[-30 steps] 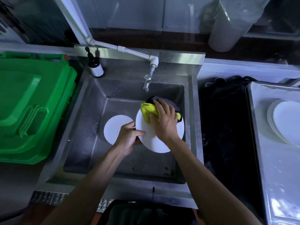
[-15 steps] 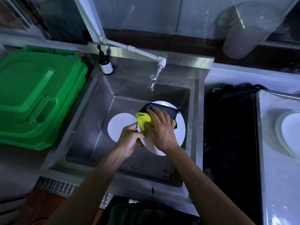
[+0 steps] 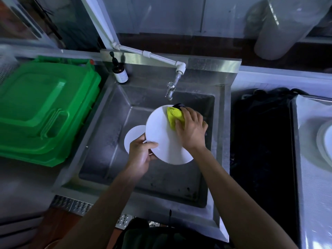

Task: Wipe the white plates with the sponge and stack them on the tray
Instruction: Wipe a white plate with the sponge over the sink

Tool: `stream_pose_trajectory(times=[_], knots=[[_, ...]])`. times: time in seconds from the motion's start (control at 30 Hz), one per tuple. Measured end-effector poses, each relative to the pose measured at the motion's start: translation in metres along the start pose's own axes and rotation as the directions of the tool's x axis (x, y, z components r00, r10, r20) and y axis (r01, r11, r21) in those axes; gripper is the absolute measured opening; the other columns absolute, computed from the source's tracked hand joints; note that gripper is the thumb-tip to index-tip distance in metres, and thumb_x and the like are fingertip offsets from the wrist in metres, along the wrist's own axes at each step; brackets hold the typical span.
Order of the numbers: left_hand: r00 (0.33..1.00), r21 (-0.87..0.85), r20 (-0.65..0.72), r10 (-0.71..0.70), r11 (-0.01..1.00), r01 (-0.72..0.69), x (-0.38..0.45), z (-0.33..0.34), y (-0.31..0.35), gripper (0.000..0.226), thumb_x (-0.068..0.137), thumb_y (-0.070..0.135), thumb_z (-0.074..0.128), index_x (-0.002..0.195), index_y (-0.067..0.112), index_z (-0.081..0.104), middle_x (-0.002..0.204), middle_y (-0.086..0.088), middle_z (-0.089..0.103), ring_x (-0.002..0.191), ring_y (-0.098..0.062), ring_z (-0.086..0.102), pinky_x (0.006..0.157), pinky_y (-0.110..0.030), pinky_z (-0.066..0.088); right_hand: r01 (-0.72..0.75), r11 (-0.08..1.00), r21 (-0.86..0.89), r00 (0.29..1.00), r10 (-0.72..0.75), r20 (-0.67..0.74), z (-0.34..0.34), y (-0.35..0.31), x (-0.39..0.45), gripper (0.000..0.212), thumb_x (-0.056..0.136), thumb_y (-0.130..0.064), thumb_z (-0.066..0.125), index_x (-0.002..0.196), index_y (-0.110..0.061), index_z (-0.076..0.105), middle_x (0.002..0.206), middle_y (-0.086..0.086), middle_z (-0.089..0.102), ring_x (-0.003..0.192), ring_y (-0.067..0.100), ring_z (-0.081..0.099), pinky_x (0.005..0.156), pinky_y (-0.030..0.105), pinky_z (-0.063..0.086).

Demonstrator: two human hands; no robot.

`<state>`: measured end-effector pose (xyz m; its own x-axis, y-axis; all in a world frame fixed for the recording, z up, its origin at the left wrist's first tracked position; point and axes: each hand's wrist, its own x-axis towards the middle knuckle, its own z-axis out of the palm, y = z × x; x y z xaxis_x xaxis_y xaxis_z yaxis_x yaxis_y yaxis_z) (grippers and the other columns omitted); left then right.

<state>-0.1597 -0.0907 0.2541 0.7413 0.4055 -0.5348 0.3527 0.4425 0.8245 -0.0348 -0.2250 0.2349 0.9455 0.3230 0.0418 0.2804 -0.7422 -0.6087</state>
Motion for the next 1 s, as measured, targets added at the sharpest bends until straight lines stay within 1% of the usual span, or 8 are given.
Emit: stream_pose_trajectory(times=[0.13, 0.27, 0.33, 0.47, 0.67, 0.83, 0.9, 1.0], knots=[[0.998, -0.057, -0.063, 0.022, 0.998, -0.025, -0.001, 0.006, 0.002, 0.038, 0.064, 0.006, 0.066, 0.096, 0.023, 0.079, 0.099, -0.010, 0.076, 0.084, -0.030, 0.073, 0.071, -0.048, 0.061, -0.094, 0.995, 0.020, 0.996, 0.093, 0.013, 0.003, 0.008, -0.013, 0.051, 0.095, -0.038, 0.053, 0.144, -0.026, 0.044, 0.151, -0.003, 0.041, 0.138, 0.025, 0.031, 0.107, 0.055, 0.027], [0.993, -0.116, -0.114, 0.008, 0.993, -0.021, 0.003, 0.008, 0.002, 0.042, 0.076, 0.001, 0.067, 0.116, 0.013, 0.071, 0.109, -0.014, 0.073, 0.090, -0.033, 0.070, 0.063, -0.040, 0.058, -0.134, 0.990, 0.035, 0.990, 0.132, 0.047, 0.009, 0.010, -0.033, 0.050, 0.094, -0.035, 0.054, 0.142, -0.026, 0.046, 0.150, -0.003, 0.043, 0.136, 0.025, 0.033, 0.108, 0.054, 0.028], [0.989, -0.138, -0.145, -0.013, 0.990, -0.008, 0.005, 0.009, 0.000, 0.038, 0.084, -0.003, 0.063, 0.117, 0.012, 0.070, 0.112, -0.015, 0.073, 0.092, -0.034, 0.071, 0.063, -0.039, 0.059, -0.140, 0.989, 0.046, 0.988, 0.137, 0.068, 0.012, 0.007, -0.044, 0.049, 0.094, -0.034, 0.055, 0.142, -0.026, 0.047, 0.149, -0.003, 0.044, 0.135, 0.025, 0.034, 0.109, 0.055, 0.028], [0.983, -0.170, -0.179, -0.037, 0.985, 0.006, 0.006, 0.011, -0.005, 0.027, 0.090, 0.003, 0.065, 0.112, 0.015, 0.072, 0.109, -0.013, 0.076, 0.091, -0.032, 0.073, 0.062, -0.040, 0.060, -0.155, 0.984, 0.088, 0.983, 0.144, 0.115, 0.018, -0.001, -0.062, 0.050, 0.094, -0.033, 0.054, 0.143, -0.027, 0.045, 0.149, -0.004, 0.043, 0.136, 0.024, 0.032, 0.109, 0.054, 0.028], [0.985, -0.197, -0.169, -0.040, 0.980, 0.006, 0.006, 0.015, -0.007, 0.021, 0.092, 0.011, 0.064, 0.099, 0.025, 0.078, 0.098, -0.009, 0.075, 0.080, -0.028, 0.071, 0.056, -0.036, 0.057, -0.172, 0.974, 0.145, 0.980, 0.153, 0.128, 0.021, -0.030, -0.079, 0.049, 0.096, -0.034, 0.052, 0.144, -0.027, 0.045, 0.149, -0.006, 0.043, 0.136, 0.024, 0.033, 0.106, 0.053, 0.026], [0.973, -0.224, -0.226, -0.049, 0.974, -0.003, 0.009, 0.009, -0.005, 0.027, 0.093, 0.004, 0.060, 0.109, 0.019, 0.075, 0.102, -0.010, 0.076, 0.085, -0.030, 0.069, 0.056, -0.034, 0.056, -0.107, 0.986, 0.126, 0.987, 0.090, 0.134, 0.022, -0.035, -0.091, 0.049, 0.097, -0.039, 0.053, 0.144, -0.031, 0.043, 0.151, -0.008, 0.041, 0.137, 0.020, 0.032, 0.107, 0.051, 0.028], [0.972, -0.237, -0.231, -0.041, 0.971, -0.016, 0.009, 0.005, -0.004, 0.026, 0.094, 0.003, 0.059, 0.111, 0.016, 0.074, 0.104, -0.011, 0.076, 0.086, -0.030, 0.072, 0.057, -0.037, 0.058, -0.089, 0.989, 0.119, 0.988, 0.073, 0.134, 0.023, -0.031, -0.094, 0.048, 0.097, -0.040, 0.055, 0.143, -0.031, 0.044, 0.152, -0.007, 0.040, 0.139, 0.021, 0.030, 0.107, 0.051, 0.029], [0.975, -0.234, -0.220, -0.023, 0.972, -0.030, 0.009, -0.003, -0.003, 0.027, 0.094, 0.003, 0.059, 0.113, 0.019, 0.072, 0.109, -0.011, 0.077, 0.095, -0.030, 0.073, 0.073, -0.049, 0.062, -0.137, 0.981, 0.136, 0.984, 0.119, 0.131, 0.023, -0.022, -0.089, 0.050, 0.096, -0.039, 0.057, 0.143, -0.029, 0.045, 0.157, -0.004, 0.032, 0.143, 0.023, 0.023, 0.110, 0.053, 0.029]])
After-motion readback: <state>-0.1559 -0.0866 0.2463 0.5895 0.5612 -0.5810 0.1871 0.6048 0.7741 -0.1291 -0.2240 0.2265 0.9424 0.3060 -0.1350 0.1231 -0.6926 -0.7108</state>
